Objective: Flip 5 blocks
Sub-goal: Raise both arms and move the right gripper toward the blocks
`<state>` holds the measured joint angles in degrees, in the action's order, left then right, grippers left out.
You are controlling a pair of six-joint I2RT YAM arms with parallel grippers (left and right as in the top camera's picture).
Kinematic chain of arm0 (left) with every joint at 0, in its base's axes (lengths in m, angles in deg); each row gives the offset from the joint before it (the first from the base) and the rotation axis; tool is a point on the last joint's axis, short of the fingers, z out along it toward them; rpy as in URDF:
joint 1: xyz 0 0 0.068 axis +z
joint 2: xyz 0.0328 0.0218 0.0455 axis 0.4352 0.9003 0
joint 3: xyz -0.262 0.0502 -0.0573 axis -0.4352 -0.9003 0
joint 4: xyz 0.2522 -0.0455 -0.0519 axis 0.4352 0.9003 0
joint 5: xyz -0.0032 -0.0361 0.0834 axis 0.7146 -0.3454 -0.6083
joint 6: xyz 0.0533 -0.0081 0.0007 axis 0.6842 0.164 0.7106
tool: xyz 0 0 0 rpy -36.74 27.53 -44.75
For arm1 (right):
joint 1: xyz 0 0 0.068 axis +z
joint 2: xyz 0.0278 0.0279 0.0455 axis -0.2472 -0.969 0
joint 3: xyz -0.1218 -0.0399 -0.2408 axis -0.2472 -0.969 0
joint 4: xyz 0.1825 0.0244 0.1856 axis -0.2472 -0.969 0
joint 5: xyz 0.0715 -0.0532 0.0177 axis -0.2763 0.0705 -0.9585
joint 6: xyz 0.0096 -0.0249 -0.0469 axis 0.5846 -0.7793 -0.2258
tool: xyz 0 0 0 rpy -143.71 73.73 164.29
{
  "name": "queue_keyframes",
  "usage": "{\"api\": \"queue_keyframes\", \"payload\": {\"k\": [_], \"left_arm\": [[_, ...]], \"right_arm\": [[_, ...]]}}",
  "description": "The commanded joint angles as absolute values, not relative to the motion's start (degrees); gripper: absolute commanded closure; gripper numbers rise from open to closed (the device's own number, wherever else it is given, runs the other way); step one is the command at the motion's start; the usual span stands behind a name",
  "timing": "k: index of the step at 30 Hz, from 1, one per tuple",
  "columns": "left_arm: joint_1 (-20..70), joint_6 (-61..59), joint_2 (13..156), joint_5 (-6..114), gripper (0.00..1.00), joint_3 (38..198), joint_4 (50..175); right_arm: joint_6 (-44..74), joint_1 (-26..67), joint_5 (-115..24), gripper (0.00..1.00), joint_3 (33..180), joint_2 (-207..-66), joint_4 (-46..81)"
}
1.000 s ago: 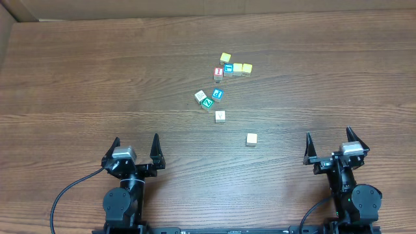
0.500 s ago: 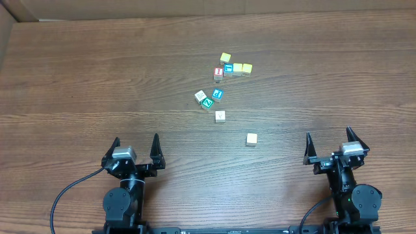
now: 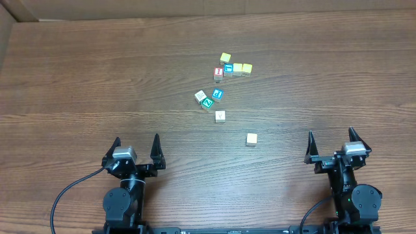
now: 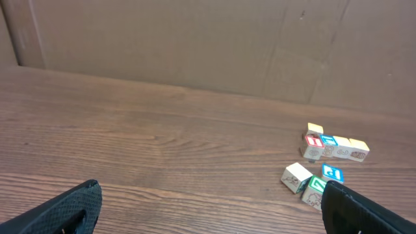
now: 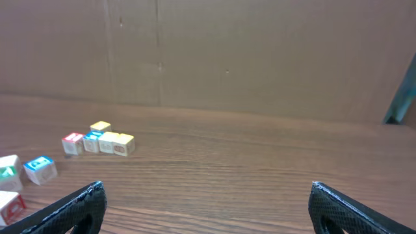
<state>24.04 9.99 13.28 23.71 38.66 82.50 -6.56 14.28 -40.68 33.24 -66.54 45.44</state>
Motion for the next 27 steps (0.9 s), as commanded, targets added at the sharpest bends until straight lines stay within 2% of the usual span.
{"api": "queue_keyframes", "payload": {"k": [1, 9, 17, 22, 27], "left_arm": [[24.28, 11.04, 12.82, 25.09, 0.00, 38.45, 82.41], [24.28, 11.04, 12.82, 26.75, 0.00, 39.47, 82.91], [24.28, 11.06, 13.80, 27.97, 0.00, 51.47, 92.53], [24.28, 11.04, 19.29, 27.99, 0.00, 62.60, 97.49], [24.28, 11.06, 31.40, 30.96, 0.00, 75.87, 102.45]], "right_arm": [[1.40, 13.93, -40.31, 0.00, 32.68, -65.98, 45.70], [4.26, 13.93, -42.04, 0.00, 35.06, -65.98, 44.81], [4.24, 13.91, -40.92, 0.00, 47.69, -68.58, 37.13], [4.22, 13.91, -40.99, 0.00, 59.41, -76.49, 31.17], [4.02, 13.91, -44.38, 0.00, 74.62, -89.93, 22.77]]}}
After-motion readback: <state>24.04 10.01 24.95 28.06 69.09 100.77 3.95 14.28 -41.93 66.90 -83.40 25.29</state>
